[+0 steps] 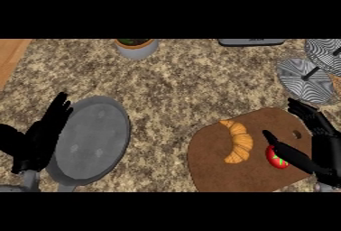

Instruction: Pick the tomato from the cutting board and place it in the tiered basket

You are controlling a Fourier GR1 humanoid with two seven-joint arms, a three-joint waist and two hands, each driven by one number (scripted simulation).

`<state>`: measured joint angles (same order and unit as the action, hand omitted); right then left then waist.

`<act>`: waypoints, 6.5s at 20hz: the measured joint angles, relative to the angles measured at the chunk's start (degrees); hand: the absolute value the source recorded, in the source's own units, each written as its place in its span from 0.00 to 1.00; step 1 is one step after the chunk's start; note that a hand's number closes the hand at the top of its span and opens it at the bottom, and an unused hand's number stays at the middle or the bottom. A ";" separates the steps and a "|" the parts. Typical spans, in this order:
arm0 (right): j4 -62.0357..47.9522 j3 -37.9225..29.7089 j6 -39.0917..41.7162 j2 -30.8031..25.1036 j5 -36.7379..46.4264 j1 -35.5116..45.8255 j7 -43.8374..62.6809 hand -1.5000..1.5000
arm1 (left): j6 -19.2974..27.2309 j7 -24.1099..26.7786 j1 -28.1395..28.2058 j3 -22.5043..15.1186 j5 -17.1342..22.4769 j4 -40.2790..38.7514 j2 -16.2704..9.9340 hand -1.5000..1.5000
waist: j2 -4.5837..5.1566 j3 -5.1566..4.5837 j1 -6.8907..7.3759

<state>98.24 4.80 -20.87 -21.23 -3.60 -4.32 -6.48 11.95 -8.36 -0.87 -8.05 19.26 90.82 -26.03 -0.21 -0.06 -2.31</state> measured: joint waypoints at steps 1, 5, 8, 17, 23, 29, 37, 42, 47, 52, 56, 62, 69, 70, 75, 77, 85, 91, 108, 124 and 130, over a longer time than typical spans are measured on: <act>1.78 0.42 -1.10 0.11 1.61 -1.96 -0.51 0.00 | -0.40 0.19 -0.07 -0.47 -0.17 0.00 0.57 0.50 | 0.01 0.02 0.29; 7.80 1.41 -3.20 -4.14 9.67 -7.62 1.62 0.00 | -2.29 -0.03 -0.50 -0.25 0.30 -0.12 0.41 0.50 | 0.00 -0.04 0.84; 10.90 0.21 -2.18 -11.22 16.23 -11.05 6.32 0.00 | -2.60 -0.18 -0.59 0.03 0.23 -0.14 0.09 0.50 | -0.05 -0.18 0.67; 23.27 4.02 16.23 -29.28 24.67 -17.36 29.23 0.00 | -3.82 0.09 -0.95 -0.02 0.13 -0.07 0.16 0.50 | 0.19 -0.36 1.73; 32.87 10.03 25.50 -28.59 26.64 -11.65 49.18 0.00 | -4.57 -0.28 -3.62 0.17 -0.83 -2.23 1.42 0.50 | 0.30 -0.14 2.43; 29.52 15.78 28.48 -20.69 33.89 -5.54 57.39 0.00 | -5.45 -0.24 -2.68 0.88 -2.50 -1.91 3.08 0.50 | 0.25 -0.01 2.57; 17.63 17.35 27.45 -13.39 41.49 -4.32 54.26 0.00 | -6.95 -0.80 -2.66 2.73 -4.20 -2.12 4.86 0.50 | 0.22 0.07 2.35; 9.54 16.73 23.60 -10.48 46.62 -4.31 48.66 0.00 | -8.43 -1.69 -3.22 4.48 -4.65 -2.27 5.21 0.50 | 0.20 0.07 2.32; 6.73 14.40 21.80 -9.42 50.43 -5.71 44.94 0.00 | -10.15 -1.80 -1.90 5.80 -5.38 -1.55 6.21 0.50 | 0.19 0.08 2.25; 1.73 11.69 22.99 -7.90 51.49 -3.34 41.37 1.00 | -10.42 -2.02 -2.64 6.37 -7.14 -1.53 7.89 0.50 | 0.17 0.00 2.33; 0.26 10.55 28.16 -7.78 48.18 -3.10 39.62 1.00 | -10.91 -2.78 -1.52 6.59 -7.61 0.05 8.23 0.50 | 0.10 -0.11 2.34; -1.35 11.98 28.62 -7.58 52.97 -3.91 36.04 1.00 | -11.98 -2.78 -2.79 7.90 -8.21 -1.47 9.33 0.50 | -0.12 -0.42 2.22; -3.30 11.75 24.13 -7.59 58.92 -4.21 32.10 1.00 | -12.28 -3.42 -3.00 8.58 -9.37 -0.88 10.20 0.50 | -0.23 -0.58 2.07; -4.11 8.83 23.35 -9.97 57.12 -4.55 29.43 1.00 | -12.57 -3.03 -2.46 8.75 -9.21 -0.78 10.12 0.50 | -0.18 -0.45 2.00; -14.22 -5.39 19.84 -20.83 49.54 -5.36 17.27 1.00 | -12.39 -2.68 -1.50 9.71 -8.98 -0.80 9.84 0.50 | 0.23 0.33 0.95; -18.07 -10.53 18.15 -23.94 46.48 -4.78 12.52 1.00 | -12.24 -2.63 -1.12 9.75 -8.95 -0.68 10.02 0.50 | 0.17 0.56 0.67; -29.39 -29.37 16.14 -28.88 26.91 2.02 -8.88 1.00 | -12.04 -2.81 -0.65 9.62 -9.16 -0.73 10.30 0.50 | -0.28 0.75 0.34; -42.57 -39.28 25.70 -35.60 15.23 5.82 -25.70 1.00 | -12.68 -3.80 -1.50 9.17 -8.95 0.26 10.13 0.50 | 0.14 0.52 1.73; -60.68 -28.30 36.01 -41.64 19.60 34.98 -25.08 1.00 | -14.28 -4.09 -3.70 9.38 -10.23 -1.38 11.06 0.50 | 0.47 0.06 3.86; -66.61 -20.71 31.57 -32.76 27.48 49.13 -14.61 1.00 | -14.38 -5.98 -3.93 10.26 -11.65 0.65 12.73 0.50 | 0.44 0.07 3.40; -71.94 -19.42 25.93 -30.15 31.19 52.15 -16.49 1.00 | -14.98 -4.32 -4.10 10.32 -12.51 -0.82 13.47 0.50 | 0.61 0.10 3.64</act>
<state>26.30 -14.62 5.06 -51.37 27.59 47.83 -22.97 -3.03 -12.68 -4.96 2.27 6.75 90.00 -12.56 0.39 0.05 1.32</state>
